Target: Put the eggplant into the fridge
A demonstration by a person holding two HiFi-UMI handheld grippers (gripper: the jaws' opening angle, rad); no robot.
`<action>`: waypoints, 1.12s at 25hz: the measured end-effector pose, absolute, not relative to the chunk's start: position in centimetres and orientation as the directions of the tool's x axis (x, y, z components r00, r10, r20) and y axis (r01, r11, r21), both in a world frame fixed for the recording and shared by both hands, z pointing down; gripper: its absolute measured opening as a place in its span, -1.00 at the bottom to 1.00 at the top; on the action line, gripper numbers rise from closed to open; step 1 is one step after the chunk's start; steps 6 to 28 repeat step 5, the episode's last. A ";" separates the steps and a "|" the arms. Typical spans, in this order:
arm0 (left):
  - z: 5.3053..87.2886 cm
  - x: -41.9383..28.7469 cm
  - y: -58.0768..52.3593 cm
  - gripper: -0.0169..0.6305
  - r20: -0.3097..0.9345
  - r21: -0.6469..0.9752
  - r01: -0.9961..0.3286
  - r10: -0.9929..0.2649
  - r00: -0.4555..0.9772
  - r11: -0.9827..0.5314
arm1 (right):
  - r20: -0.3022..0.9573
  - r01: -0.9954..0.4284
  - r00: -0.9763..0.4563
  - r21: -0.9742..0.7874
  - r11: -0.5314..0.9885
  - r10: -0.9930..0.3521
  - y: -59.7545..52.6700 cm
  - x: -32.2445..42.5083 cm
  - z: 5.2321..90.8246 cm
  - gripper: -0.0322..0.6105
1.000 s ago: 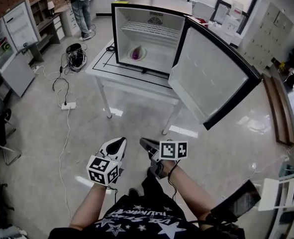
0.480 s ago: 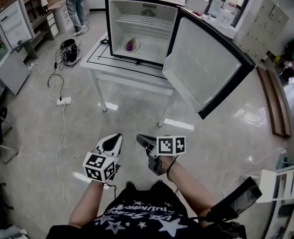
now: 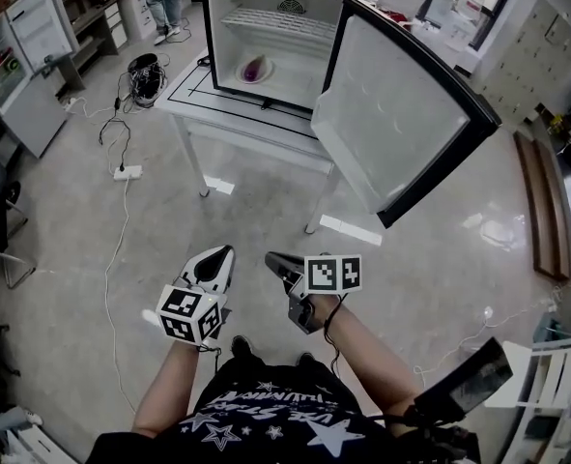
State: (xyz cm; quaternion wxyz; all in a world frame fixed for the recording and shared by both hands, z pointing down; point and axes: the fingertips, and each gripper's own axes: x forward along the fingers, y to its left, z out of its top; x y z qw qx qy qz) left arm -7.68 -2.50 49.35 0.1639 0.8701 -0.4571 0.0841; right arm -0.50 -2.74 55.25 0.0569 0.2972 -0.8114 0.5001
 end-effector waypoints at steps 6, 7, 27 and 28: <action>49.1 -4.6 -1.4 -0.92 0.297 0.183 -0.826 -0.771 0.564 -0.534 | 0.393 -0.547 -0.814 -0.766 0.338 -0.427 -2.5 2.9 55.3 -0.88; 49.1 -4.6 -1.4 -0.92 0.297 0.183 -0.826 -0.771 0.564 -0.534 | 0.393 -0.547 -0.814 -0.766 0.338 -0.427 -2.5 2.9 55.3 -0.88; 49.1 -4.6 -1.4 -0.92 0.297 0.183 -0.826 -0.771 0.564 -0.534 | 0.393 -0.547 -0.814 -0.766 0.338 -0.427 -2.5 2.9 55.3 -0.88; 49.1 -4.6 -1.4 -0.92 0.297 0.183 -0.826 -0.771 0.564 -0.534 | 0.393 -0.547 -0.814 -0.766 0.338 -0.427 -2.5 2.9 55.3 -0.88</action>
